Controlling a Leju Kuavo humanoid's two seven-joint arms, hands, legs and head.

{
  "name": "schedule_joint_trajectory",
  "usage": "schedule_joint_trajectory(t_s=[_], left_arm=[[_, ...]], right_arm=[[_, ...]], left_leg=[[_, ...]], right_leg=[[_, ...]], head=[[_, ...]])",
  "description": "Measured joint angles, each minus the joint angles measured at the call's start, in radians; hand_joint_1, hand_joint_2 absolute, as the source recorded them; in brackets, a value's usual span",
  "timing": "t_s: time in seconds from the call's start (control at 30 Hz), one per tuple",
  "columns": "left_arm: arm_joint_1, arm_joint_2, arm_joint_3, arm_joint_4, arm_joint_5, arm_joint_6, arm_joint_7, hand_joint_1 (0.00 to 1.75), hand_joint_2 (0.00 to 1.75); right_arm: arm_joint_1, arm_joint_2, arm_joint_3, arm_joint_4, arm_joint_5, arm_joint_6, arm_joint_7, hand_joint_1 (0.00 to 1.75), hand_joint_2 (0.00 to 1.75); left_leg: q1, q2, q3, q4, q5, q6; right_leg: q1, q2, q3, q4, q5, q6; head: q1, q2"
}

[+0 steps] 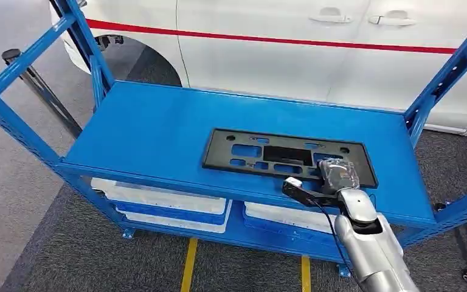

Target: Take the parts from the cabinet and place them on the table.

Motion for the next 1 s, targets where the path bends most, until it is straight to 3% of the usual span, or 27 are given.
schedule_joint_trajectory(t_s=[0.2,0.23,0.83,1.0], left_arm=[[0.0,-0.001,0.013,0.0,-0.003,0.002,-0.003,0.0,0.0],[0.0,-0.001,0.014,0.0,-0.004,0.003,-0.003,0.0,1.75],[0.0,-0.002,0.029,0.0,-0.012,0.006,-0.008,0.0,1.75],[0.002,-0.004,0.039,0.0,-0.012,0.011,-0.011,0.0,1.75]], right_arm=[[0.025,0.012,-0.028,-0.027,0.002,0.021,-0.024,1.75,1.75],[0.028,0.015,-0.03,-0.035,-0.001,0.027,-0.029,1.75,1.75],[0.065,0.028,-0.03,-0.117,-0.018,0.058,-0.062,1.75,1.75],[0.084,0.028,-0.026,-0.205,-0.11,0.045,-0.116,1.75,1.75]], left_leg=[[0.0,0.0,0.001,0.0,0.0,0.0],[0.0,0.0,0.001,0.0,0.0,0.0],[0.0,0.0,0.001,0.0,0.0,0.0],[0.0,0.0,-0.001,0.0,0.0,0.0]], right_leg=[[0.0,0.0,0.001,0.0,0.0,0.0],[0.0,0.0,0.001,0.0,0.0,0.0],[0.0,0.0,0.001,0.0,0.0,0.0],[0.0,0.0,0.0,0.0,0.0,0.0]], head=[[0.0,0.0],[0.0,0.0],[0.0,0.0],[0.0,0.0]])
